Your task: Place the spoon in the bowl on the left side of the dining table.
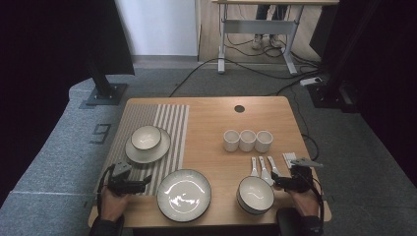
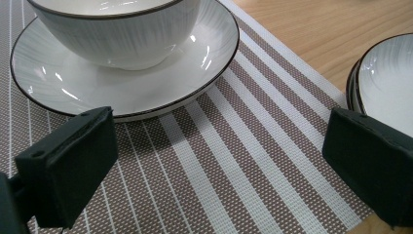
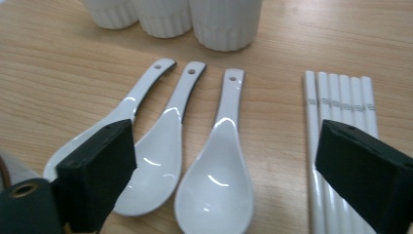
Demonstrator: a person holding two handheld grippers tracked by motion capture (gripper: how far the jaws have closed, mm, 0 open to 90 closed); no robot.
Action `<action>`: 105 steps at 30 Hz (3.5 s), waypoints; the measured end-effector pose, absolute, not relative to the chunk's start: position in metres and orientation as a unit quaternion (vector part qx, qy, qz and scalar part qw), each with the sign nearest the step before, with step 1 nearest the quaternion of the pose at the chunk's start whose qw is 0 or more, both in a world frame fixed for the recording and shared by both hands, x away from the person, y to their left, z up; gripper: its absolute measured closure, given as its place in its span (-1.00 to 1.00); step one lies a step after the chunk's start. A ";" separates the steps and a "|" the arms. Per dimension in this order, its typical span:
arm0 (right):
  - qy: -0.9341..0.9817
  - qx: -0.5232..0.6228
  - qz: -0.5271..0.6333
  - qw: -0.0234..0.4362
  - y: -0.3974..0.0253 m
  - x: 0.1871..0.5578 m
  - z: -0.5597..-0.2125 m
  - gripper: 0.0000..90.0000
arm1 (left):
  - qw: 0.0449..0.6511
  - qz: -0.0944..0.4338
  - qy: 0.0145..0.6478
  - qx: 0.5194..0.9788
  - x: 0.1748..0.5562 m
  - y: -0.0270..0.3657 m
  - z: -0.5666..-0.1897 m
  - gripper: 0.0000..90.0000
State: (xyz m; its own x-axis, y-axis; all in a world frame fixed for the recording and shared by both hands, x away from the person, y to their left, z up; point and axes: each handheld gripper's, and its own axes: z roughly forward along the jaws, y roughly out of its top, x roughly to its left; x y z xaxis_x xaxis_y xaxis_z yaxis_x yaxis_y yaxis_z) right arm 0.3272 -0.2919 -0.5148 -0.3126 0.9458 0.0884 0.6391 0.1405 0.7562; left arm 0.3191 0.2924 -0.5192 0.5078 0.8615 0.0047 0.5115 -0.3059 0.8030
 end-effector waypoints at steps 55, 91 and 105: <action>0.764 0.567 0.247 0.184 -0.269 0.385 -0.531 0.63 | 0.382 0.228 0.423 0.790 0.318 0.286 -0.520 -0.99; 0.766 0.547 0.274 0.195 -0.270 0.378 -0.502 0.65 | 0.380 0.225 0.416 0.795 0.318 0.284 -0.520 -0.97; 0.766 0.540 0.281 0.206 -0.270 0.375 -0.485 0.65 | 0.380 0.223 0.416 0.796 0.318 0.283 -0.520 -0.96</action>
